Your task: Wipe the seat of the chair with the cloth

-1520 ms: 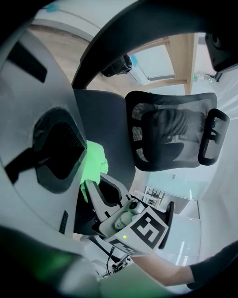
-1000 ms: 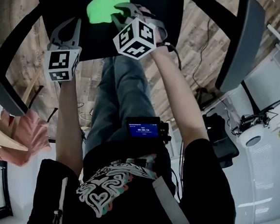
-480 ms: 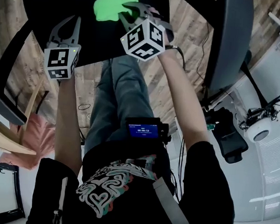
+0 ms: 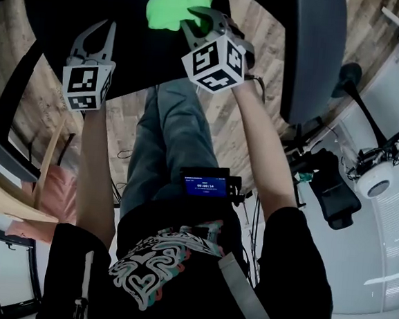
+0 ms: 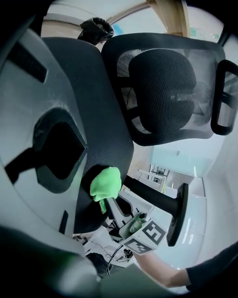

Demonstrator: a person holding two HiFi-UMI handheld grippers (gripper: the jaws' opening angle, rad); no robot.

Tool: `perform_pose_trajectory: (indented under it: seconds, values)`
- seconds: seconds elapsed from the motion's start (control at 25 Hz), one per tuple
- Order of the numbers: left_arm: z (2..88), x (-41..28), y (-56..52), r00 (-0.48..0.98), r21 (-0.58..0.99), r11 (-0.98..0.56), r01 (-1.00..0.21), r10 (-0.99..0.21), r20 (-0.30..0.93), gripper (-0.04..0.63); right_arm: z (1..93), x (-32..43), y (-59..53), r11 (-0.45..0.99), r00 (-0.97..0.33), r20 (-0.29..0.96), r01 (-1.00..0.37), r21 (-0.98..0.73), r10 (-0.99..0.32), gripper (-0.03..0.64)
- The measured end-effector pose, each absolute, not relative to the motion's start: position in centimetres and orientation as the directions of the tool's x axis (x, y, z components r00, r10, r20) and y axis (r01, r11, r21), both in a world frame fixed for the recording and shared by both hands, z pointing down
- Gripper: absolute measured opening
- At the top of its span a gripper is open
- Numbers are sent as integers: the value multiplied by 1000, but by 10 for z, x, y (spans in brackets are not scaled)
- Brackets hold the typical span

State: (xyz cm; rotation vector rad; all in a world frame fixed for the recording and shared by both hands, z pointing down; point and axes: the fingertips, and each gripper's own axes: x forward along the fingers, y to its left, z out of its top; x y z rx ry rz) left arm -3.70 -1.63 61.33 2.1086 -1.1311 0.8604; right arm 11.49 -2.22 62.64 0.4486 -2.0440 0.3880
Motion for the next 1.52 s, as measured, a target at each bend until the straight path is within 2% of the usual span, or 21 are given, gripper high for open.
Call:
perform_pose_trajectory:
  seconds: [1.04, 1.52]
  values:
    - [603, -43, -15, 420, 197, -432, -880, -514, 748, 0, 618, 120, -28, 856, -459, 853, -516, -29, -247, 57]
    - [565, -49, -26, 386, 196, -354, -915, -620, 683, 0, 583, 114, -23, 845, -501, 805, -535, 0, -318, 57]
